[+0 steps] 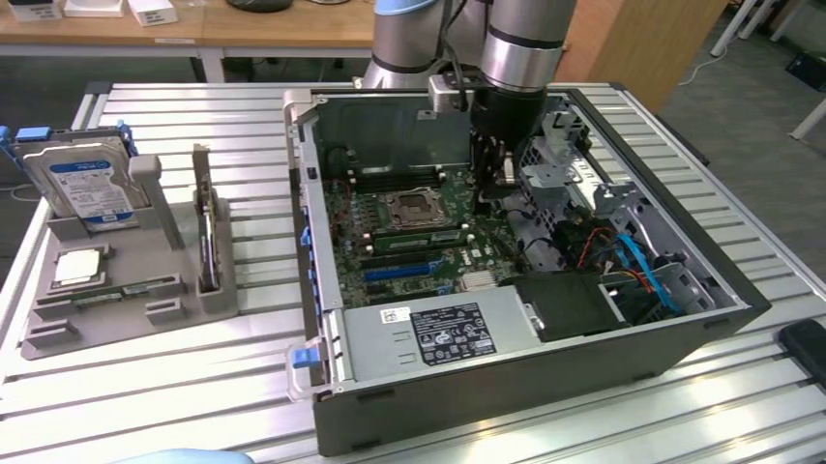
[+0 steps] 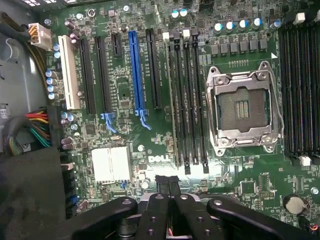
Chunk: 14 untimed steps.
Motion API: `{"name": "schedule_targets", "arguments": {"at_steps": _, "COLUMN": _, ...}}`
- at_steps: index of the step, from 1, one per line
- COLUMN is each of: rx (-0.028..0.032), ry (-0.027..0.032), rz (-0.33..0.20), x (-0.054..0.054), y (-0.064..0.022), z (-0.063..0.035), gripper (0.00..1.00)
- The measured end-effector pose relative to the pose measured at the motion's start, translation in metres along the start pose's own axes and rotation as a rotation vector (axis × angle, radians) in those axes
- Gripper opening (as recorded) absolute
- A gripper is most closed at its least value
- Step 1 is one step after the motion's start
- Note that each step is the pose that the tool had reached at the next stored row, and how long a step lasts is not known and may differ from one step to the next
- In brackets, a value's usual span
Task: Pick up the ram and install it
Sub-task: 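Press down the ram until it locks into place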
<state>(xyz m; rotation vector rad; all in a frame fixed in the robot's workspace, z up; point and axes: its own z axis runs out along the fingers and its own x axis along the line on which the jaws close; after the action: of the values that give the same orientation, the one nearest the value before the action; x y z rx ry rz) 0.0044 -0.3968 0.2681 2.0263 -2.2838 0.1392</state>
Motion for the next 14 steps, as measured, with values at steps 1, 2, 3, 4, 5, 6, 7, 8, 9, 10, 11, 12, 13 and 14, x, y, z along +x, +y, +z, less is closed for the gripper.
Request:
{"name": "schedule_targets", "arguments": {"at_steps": 1, "rx": 0.0000, "ry": -0.0001, "rz": 0.000, "x": 0.0000, "y": 0.0000, "z": 0.0000, "gripper": 0.10}}
{"name": "schedule_targets", "arguments": {"at_steps": 2, "rx": -0.0002, "ry": -0.0011, "rz": 0.000, "x": 0.0000, "y": 0.0000, "z": 0.0000, "gripper": 0.10}}
{"name": "schedule_targets", "arguments": {"at_steps": 3, "rx": -0.0003, "ry": -0.0029, "rz": 0.000, "x": 0.0000, "y": 0.0001, "z": 0.0000, "gripper": 0.10}}
{"name": "schedule_targets", "arguments": {"at_steps": 4, "rx": -0.0006, "ry": -0.0050, "rz": 0.000, "x": 0.0000, "y": 0.0001, "z": 0.0000, "gripper": 0.10}}
{"name": "schedule_targets", "arguments": {"at_steps": 5, "rx": -0.0012, "ry": -0.0098, "rz": 0.000, "x": 0.0000, "y": 0.0000, "z": 0.0000, "gripper": 0.10}}
{"name": "schedule_targets", "arguments": {"at_steps": 6, "rx": -0.0015, "ry": -0.0125, "rz": 0.000, "x": 0.0000, "y": 0.0000, "z": 0.0000, "gripper": 0.10}}
{"name": "schedule_targets", "arguments": {"at_steps": 7, "rx": -0.0018, "ry": -0.0149, "rz": 0.000, "x": 0.0000, "y": 0.0001, "z": 0.0000, "gripper": 0.10}}
{"name": "schedule_targets", "arguments": {"at_steps": 8, "rx": -0.0022, "ry": -0.0179, "rz": 0.000, "x": 0.0000, "y": 0.0000, "z": 0.0000, "gripper": 0.10}}
{"name": "schedule_targets", "arguments": {"at_steps": 9, "rx": -0.0026, "ry": -0.0210, "rz": 0.000, "x": 0.0000, "y": 0.0000, "z": 0.0000, "gripper": 0.10}}
{"name": "schedule_targets", "arguments": {"at_steps": 10, "rx": -0.0028, "ry": -0.0235, "rz": 0.000, "x": 0.0000, "y": 0.0000, "z": 0.0000, "gripper": 0.10}}
{"name": "schedule_targets", "arguments": {"at_steps": 11, "rx": -0.0029, "ry": -0.0250, "rz": 0.000, "x": -0.0001, "y": 0.0000, "z": 0.0000, "gripper": 0.10}}
{"name": "schedule_targets", "arguments": {"at_steps": 12, "rx": -0.0032, "ry": -0.0264, "rz": 0.000, "x": 0.0000, "y": 0.0000, "z": 0.0000, "gripper": 0.10}}
{"name": "schedule_targets", "arguments": {"at_steps": 13, "rx": -0.0032, "ry": -0.0274, "rz": 0.000, "x": -0.0001, "y": 0.0001, "z": 0.0000, "gripper": 0.10}}
{"name": "schedule_targets", "arguments": {"at_steps": 14, "rx": -0.0033, "ry": -0.0280, "rz": 0.000, "x": 0.0000, "y": 0.0002, "z": 0.0000, "gripper": 0.10}}
